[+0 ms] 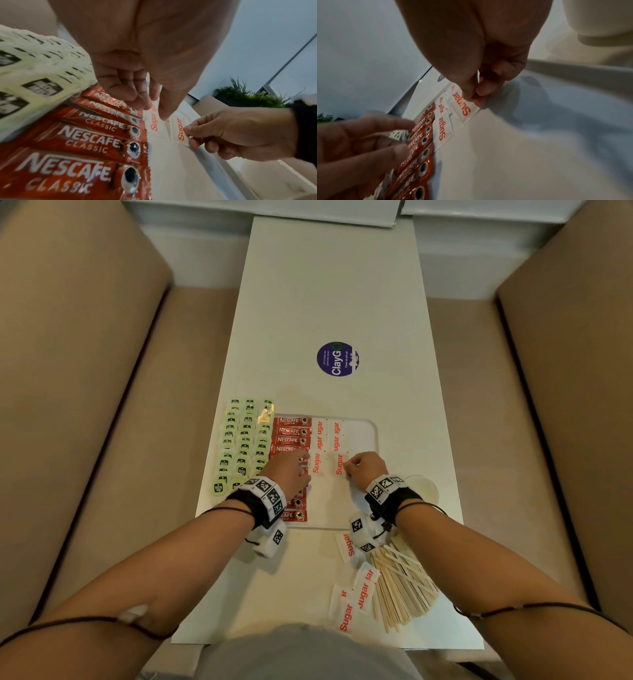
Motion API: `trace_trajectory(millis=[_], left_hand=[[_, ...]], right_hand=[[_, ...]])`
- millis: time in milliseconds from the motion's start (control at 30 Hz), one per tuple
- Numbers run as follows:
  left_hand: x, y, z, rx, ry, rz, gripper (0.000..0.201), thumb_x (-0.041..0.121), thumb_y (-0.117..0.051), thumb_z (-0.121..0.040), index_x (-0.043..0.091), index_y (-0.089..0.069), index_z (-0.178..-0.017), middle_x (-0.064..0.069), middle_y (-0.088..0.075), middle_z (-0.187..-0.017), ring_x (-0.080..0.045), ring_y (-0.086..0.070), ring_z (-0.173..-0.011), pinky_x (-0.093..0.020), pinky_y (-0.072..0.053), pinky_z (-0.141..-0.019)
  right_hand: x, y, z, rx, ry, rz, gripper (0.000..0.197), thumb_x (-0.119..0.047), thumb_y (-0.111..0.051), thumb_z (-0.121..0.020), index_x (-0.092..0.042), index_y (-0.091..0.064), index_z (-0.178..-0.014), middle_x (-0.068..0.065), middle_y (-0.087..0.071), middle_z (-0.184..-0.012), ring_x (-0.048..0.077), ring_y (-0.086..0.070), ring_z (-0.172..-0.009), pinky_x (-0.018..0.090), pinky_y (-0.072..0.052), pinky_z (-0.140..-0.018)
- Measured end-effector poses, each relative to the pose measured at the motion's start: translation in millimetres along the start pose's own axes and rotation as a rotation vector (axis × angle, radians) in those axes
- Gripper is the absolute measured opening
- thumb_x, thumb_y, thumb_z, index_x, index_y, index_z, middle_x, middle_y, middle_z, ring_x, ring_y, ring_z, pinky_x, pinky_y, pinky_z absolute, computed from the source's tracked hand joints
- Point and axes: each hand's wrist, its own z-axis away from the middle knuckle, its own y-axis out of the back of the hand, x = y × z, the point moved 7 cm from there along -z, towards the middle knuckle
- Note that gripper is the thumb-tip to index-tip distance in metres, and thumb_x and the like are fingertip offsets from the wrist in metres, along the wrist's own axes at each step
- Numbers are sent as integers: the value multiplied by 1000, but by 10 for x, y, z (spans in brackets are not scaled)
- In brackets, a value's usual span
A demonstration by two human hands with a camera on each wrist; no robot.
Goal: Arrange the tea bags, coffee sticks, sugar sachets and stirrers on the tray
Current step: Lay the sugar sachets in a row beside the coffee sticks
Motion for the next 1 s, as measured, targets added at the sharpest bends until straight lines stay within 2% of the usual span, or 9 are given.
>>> trace_trajectory(millis=[67, 133, 333, 567, 700, 833, 1000], left_hand=[[82, 2, -97, -1, -21, -65, 51, 20, -69, -90, 20, -52, -139, -2, -67, -114, -20, -64, -98, -35, -54, -89], [121, -21, -184, -4, -37, -115, 56, 22, -70, -90, 19, -48, -142, -2, -66, -112, -21, -64, -99, -35, -54, -88], [114, -132, -341, -25, -56, -177, 61, 25, -70, -89, 22, -44, -145, -7, -67, -116, -25, -64, -104, -34, -52, -86], [57, -166, -423, -8, -49, -171, 64, 26, -75, -86, 24, -47, -143, -7, -65, -123, -25, -61, -113, -40, -52, -95], [41, -180, -439, 3, -55, -177, 61, 25, -75, -87, 23, -50, -142, -5, -61, -130, -24, -60, -115, -36, -51, -97], [48, -200, -452, 13, -65, -168, 59, 23, -75, -87, 22, -52, -141, -5, -61, -128, -24, -59, -114, -32, -47, -94], [81, -217, -455, 0, -76, -165, 55, 22, -76, -86, 22, -56, -137, -7, -63, -126, -25, -61, -112, -33, -50, -93]], right_hand=[[2, 6, -15, 12, -10, -2, 28, -25, -62, -97, -16, -72, -73, 0, -71, -77, 14, -62, -72, 22, -43, -64], [-3, 13, -27, 21, -21, -4, 28, -25, -62, -98, -16, -72, -73, -1, -70, -75, 11, -61, -68, 22, -41, -59], [-6, 9, -65, 19, -31, -4, 35, -26, -61, -98, -16, -68, -65, 2, -71, -72, 14, -63, -65, 23, -44, -64], [-4, -16, -96, 20, -42, -37, 30, -23, -62, -97, -6, -74, -75, 7, -74, -76, 17, -65, -66, 26, -50, -64], [-14, -18, -109, 11, -30, -5, 32, -25, -63, -97, -6, -74, -75, 6, -74, -75, 21, -71, -71, 30, -56, -67], [-23, -16, -118, 5, -33, 28, 31, -27, -63, -96, -4, -75, -78, 6, -74, -76, 23, -72, -72, 26, -52, -58], [-46, -11, -124, 8, -40, 44, 28, -26, -64, -96, -4, -75, -84, 7, -74, -81, 22, -70, -70, 22, -47, -52]])
